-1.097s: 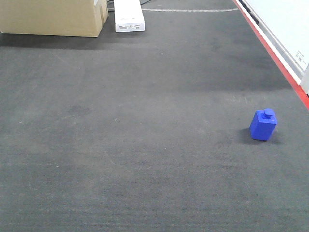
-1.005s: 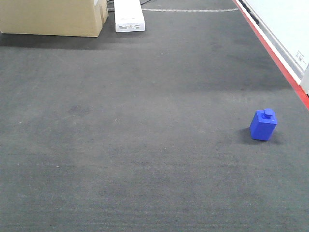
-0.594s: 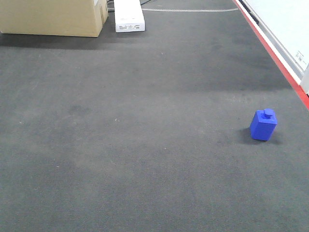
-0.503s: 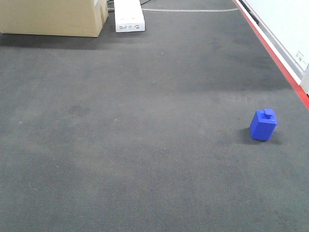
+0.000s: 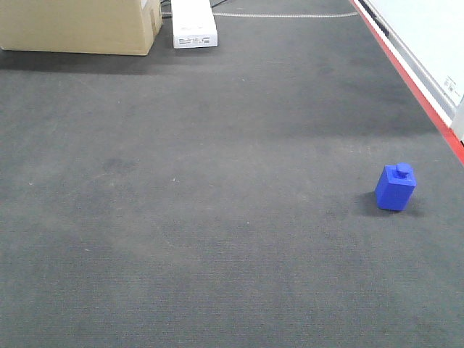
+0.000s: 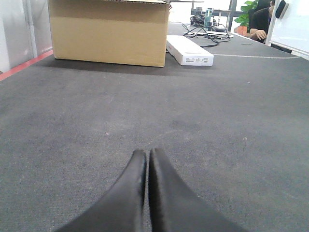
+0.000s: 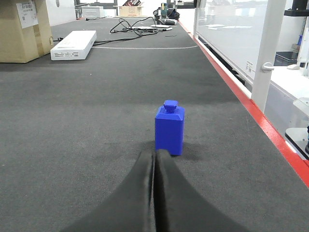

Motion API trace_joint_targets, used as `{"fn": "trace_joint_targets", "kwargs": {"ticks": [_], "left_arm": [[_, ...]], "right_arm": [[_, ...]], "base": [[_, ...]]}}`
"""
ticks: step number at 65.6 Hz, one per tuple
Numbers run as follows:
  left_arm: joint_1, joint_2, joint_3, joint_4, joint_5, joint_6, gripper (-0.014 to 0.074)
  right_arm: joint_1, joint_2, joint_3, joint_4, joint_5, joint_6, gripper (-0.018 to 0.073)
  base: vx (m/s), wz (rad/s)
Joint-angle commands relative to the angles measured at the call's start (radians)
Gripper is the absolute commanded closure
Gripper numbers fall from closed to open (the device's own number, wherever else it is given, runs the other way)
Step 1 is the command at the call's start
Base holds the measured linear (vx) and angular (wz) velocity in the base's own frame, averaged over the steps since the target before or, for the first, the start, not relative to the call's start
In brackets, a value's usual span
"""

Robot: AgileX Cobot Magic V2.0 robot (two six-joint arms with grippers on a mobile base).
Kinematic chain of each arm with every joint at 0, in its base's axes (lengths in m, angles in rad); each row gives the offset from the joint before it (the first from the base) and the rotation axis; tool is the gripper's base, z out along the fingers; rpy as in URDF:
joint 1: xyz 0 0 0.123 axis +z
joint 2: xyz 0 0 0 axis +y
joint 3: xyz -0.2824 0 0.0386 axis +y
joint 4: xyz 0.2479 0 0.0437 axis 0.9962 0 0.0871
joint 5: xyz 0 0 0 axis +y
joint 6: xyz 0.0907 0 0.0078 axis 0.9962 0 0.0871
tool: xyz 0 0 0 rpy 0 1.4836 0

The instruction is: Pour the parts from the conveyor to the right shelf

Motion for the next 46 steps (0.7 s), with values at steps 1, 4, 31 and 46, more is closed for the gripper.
{"fn": "trace_joint_targets", "kwargs": {"ticks": [1,4,31,46], "left_arm": [[-0.008,-0.011,-0.020,0.000,-0.077,-0.004,0.0603],[-0.008,-0.011,-0.020,0.000,-0.077,-0.004,0.0603],[-0.008,-0.011,-0.020,0.000,-0.077,-0.004,0.0603],[-0.008,-0.011,-0.020,0.000,-0.077,-0.004,0.0603]], "right_arm": [[-0.004,-0.013,0.008,-0.014,-0.100,-0.008,0.0567],[-0.004,-0.013,0.008,-0.014,-0.145,-0.006,0.0567],[-0.004,-0.013,-0.076,0.193,-0.709,-0.009,0.0564],[-0.004,0.099,-0.424,0.060,-0.310,-0.121,0.0564]], "base": [[0.00,0.00],[0.00,0.00],[0.00,0.00],[0.00,0.00]]}}
